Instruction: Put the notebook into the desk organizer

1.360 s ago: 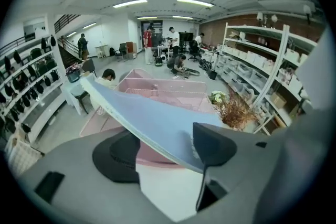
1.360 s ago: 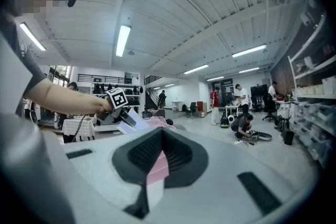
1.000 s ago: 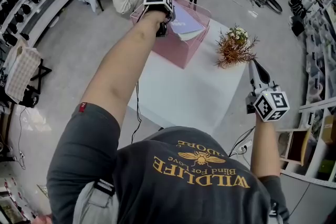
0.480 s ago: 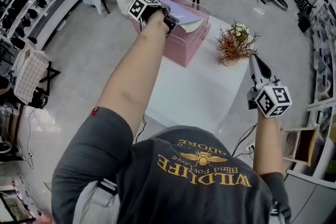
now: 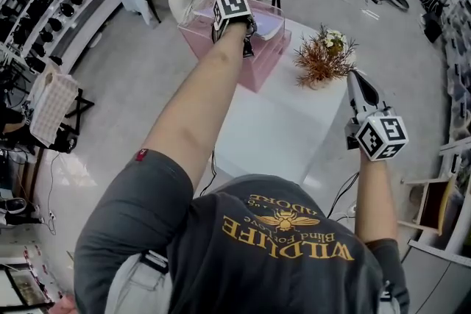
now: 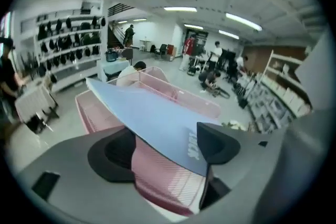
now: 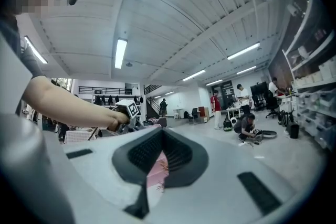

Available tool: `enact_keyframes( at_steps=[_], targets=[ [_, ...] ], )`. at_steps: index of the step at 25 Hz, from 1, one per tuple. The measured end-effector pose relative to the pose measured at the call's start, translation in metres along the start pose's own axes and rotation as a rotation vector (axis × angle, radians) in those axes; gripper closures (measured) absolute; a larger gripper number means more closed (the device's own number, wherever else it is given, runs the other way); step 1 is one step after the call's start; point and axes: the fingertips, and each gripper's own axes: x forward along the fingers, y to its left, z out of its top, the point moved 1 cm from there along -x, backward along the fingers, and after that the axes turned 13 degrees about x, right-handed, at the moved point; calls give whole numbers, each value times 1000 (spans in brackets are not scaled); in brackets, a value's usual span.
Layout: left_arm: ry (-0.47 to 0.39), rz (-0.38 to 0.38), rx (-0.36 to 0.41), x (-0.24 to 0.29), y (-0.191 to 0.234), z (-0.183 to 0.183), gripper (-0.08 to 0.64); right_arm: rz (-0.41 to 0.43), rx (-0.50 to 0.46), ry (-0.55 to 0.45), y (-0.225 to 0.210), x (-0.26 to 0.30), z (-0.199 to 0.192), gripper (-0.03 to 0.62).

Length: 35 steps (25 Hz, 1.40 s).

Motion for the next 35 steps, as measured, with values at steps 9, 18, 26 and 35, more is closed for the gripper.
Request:
enact_keyframes(
  at_steps=[9,18,26,35],
  targets=[
    [213,275,605,13,21,-29,127,-36,25,-20,-17,-26,-1,592],
    [331,65,363,22,41,-40,104,-90,29,-30,-24,-41,1,592],
    [262,-166,-126,-18,48,-3,106,-90,44,-35,-20,-36,2,592],
    [-197,-382,103,-86,-18,68,278,-66,7,-46,-9,-37,20,592]
  ],
)
